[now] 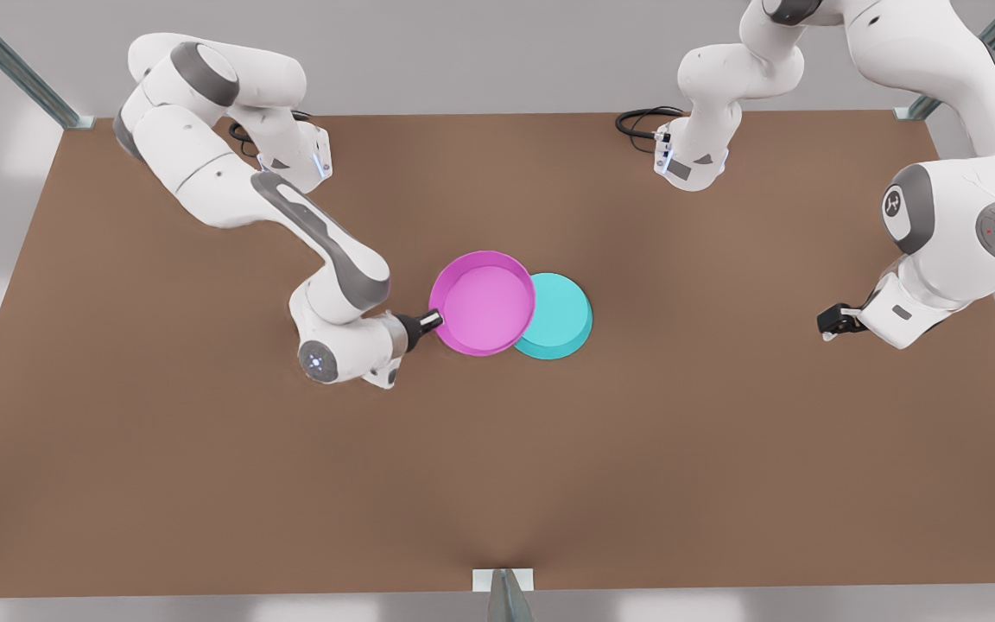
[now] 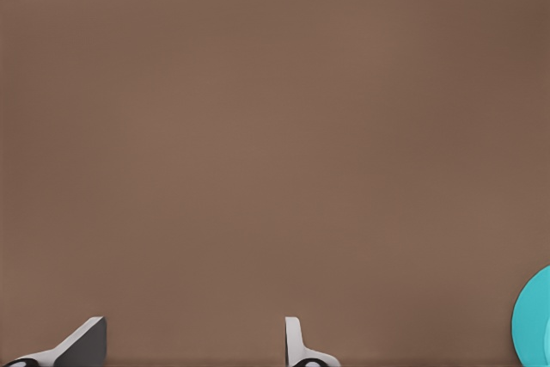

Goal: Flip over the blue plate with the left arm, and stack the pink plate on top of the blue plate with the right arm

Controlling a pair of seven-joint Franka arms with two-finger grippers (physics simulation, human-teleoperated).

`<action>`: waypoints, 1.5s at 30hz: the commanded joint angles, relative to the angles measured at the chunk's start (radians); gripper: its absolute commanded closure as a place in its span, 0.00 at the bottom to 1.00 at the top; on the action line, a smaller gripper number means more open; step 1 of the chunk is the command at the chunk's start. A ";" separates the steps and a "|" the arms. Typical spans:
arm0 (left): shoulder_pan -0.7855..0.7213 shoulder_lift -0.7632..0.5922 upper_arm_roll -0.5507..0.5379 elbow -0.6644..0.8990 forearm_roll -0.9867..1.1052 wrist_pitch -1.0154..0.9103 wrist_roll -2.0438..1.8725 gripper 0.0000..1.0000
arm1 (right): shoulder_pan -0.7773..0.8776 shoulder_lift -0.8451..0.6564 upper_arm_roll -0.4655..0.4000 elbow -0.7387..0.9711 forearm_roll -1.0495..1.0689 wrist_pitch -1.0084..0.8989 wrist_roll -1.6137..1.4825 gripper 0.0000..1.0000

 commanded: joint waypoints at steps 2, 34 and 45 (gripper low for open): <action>0.000 0.000 0.000 0.000 0.000 0.000 0.000 0.00 | 0.053 0.002 0.003 -0.035 -0.005 0.088 0.078 0.79; -0.007 0.005 0.002 -0.002 -0.001 -0.006 -0.002 0.00 | 0.347 0.030 -0.120 -0.005 -0.137 0.268 0.364 0.79; -0.007 0.003 0.002 -0.011 -0.001 -0.005 -0.002 0.00 | 0.347 0.036 -0.124 0.023 -0.140 0.231 0.364 0.00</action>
